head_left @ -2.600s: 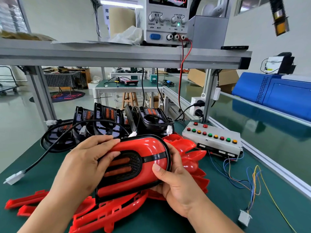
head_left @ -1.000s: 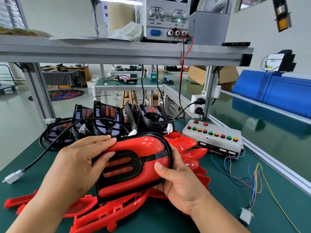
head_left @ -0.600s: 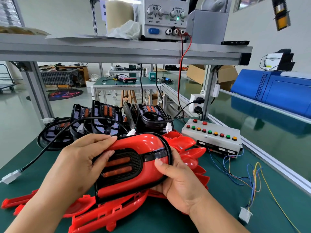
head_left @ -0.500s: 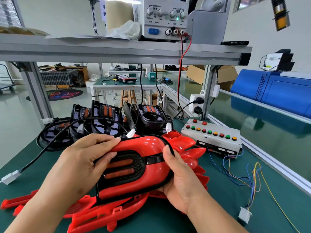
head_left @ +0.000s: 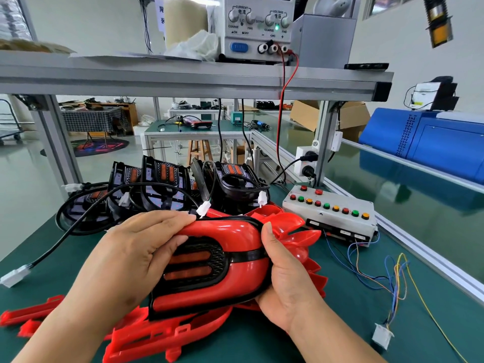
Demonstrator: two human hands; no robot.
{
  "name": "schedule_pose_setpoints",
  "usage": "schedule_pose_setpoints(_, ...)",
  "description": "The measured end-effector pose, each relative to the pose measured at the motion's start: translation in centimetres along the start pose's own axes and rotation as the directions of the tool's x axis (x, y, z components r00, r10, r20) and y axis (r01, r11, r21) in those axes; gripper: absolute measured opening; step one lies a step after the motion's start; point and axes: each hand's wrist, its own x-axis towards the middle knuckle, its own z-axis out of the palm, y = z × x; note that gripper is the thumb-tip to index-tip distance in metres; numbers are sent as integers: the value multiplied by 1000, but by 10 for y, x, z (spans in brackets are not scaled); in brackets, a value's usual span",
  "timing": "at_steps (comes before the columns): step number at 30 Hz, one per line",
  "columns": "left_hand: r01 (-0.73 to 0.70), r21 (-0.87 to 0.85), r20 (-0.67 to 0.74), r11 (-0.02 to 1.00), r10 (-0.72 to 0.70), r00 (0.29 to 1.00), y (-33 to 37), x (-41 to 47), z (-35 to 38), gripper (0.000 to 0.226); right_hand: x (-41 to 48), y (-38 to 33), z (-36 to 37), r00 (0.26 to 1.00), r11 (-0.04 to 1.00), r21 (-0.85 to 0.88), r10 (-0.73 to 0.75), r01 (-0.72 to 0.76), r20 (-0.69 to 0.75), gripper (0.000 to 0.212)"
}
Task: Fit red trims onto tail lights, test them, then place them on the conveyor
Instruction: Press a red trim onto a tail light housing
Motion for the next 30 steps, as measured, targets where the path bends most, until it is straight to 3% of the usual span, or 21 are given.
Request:
schedule_pose_setpoints(9,26,87,-6,996,-26,1000,1,1,1,41,-4,1,2,999,998,-46,-34,36,38,60)
schedule_pose_setpoints(15,148,-181,-7,972,-151,988,-12,-7,6,26,-6,0,3,999,999,-18,-51,51,8,41)
schedule_pose_setpoints(17,215,-302,-14,929,-230,973,-13,-9,12,21,-6,0,5,998,998,-19,-55,55,-13,47)
schedule_pose_setpoints(21,347,-517,38,782,-384,923,-7,-7,17,38,-8,0,7,998,998,-30,-58,58,-22,51)
schedule_pose_setpoints(25,406,-716,131,569,-462,877,-1,-5,19,42,-8,0,7,998,998,-33,-57,57,-15,49)
schedule_pose_setpoints(30,416,-744,118,523,-509,852,3,-5,19,27,-8,-2,5,998,998,-17,-56,57,6,46)
